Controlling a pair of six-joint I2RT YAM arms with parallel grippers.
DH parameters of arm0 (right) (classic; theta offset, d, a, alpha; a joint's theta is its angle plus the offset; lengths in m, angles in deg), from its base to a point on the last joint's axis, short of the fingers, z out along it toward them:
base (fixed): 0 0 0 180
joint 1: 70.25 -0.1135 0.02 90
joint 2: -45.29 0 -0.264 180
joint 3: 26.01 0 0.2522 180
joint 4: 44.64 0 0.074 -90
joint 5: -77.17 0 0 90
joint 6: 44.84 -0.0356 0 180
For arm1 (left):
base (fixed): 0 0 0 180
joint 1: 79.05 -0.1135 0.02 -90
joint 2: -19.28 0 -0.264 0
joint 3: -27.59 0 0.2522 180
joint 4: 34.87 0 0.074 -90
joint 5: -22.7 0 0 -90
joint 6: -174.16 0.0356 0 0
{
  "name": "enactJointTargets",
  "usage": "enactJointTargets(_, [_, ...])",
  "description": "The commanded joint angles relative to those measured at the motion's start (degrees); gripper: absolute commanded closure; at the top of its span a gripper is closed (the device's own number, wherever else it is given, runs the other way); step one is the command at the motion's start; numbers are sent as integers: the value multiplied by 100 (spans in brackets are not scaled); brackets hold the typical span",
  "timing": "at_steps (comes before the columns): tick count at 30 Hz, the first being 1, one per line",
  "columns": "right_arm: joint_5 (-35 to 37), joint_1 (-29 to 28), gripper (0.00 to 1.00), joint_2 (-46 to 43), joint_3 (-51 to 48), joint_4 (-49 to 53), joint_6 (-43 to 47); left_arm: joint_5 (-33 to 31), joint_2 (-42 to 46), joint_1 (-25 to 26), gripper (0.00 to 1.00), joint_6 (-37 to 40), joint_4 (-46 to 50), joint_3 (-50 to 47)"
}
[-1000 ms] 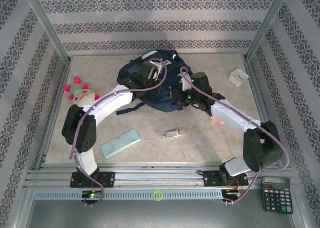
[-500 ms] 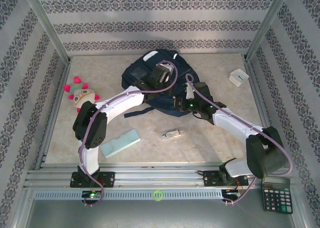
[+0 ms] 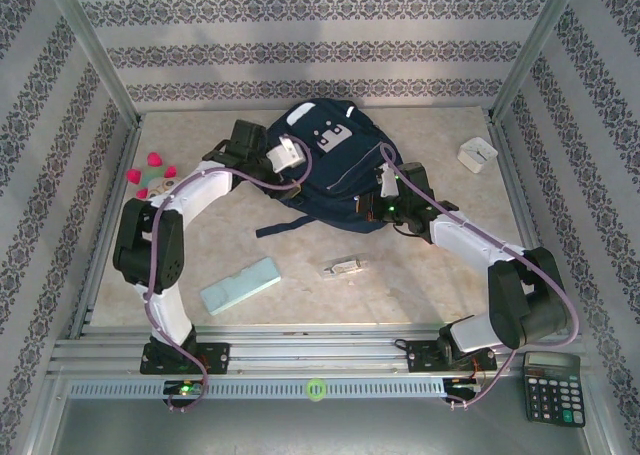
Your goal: Pack the student bag
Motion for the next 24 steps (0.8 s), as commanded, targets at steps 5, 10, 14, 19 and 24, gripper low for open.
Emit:
enactJointTargets(5, [-251, 15, 100, 3, -11, -118, 130, -466, -826, -12, 5, 2056, -8, 453])
enactJointTargets(10, [-268, 23, 100, 1, 1, -84, 190, -931, -1313, -19, 9, 2356, -429, 705])
enactJointTargets(14, [-237, 57, 100, -18, -12, -27, 242, -888, -1405, -14, 49, 2294, -421, 854])
enactJointTargets(19, [-102, 214, 100, -11, -11, -12, 203, -630, -887, 59, 95, 1224, 205, 768])
enactJointTargets(24, [-166, 361, 100, 119, 224, -15, 272, -1108, -114, 250, 100, -374, 336, 260])
